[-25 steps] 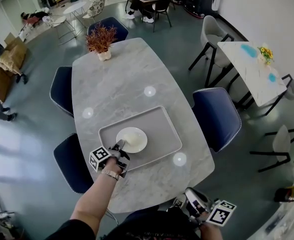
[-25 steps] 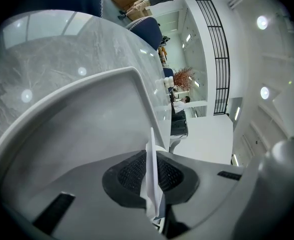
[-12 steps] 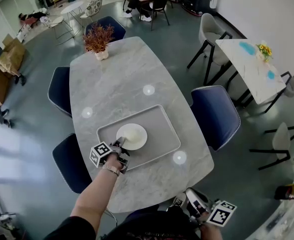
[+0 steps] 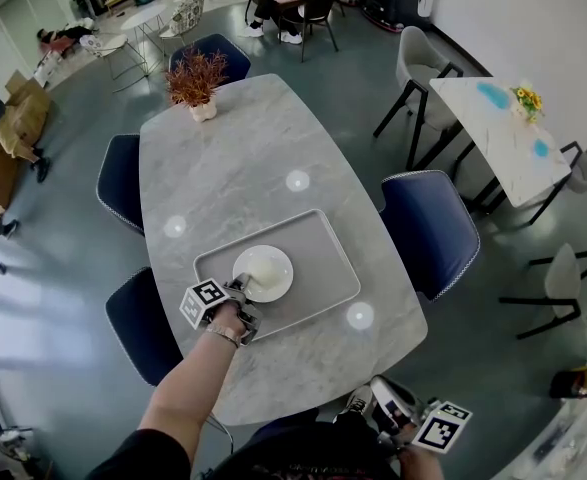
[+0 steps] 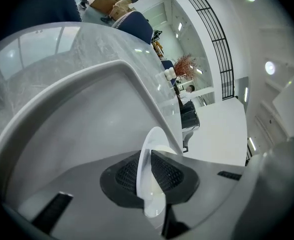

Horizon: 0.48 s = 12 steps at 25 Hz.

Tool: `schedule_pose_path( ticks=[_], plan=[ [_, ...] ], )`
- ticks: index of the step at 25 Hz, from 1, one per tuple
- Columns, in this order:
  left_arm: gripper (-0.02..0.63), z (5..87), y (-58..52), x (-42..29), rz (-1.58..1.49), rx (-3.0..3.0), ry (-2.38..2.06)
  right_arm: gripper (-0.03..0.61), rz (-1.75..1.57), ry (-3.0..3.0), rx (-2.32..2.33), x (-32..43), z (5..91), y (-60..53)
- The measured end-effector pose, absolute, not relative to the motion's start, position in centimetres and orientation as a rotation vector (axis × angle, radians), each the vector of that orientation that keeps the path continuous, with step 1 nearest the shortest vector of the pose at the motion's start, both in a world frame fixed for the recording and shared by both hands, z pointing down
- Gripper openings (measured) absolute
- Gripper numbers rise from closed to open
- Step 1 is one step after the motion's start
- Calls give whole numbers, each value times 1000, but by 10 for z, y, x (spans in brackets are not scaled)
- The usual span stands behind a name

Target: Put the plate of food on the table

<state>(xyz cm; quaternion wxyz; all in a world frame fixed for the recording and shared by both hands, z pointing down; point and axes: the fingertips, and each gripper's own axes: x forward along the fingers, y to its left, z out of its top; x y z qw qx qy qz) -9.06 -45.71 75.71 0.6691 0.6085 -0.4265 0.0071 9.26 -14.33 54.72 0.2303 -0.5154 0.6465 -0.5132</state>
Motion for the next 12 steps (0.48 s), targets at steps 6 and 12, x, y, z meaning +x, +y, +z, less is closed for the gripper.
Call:
schedule_pose_path(
  ticks=[6,12],
  plan=[
    [43,756,-460,-89,82,1424,-1005,11,-1411,1765,-1403,92,548,-140],
    [95,753,-465,-94,141,1476,-1067,11,-1400,1758,-1402,92,545,-137]
  ],
)
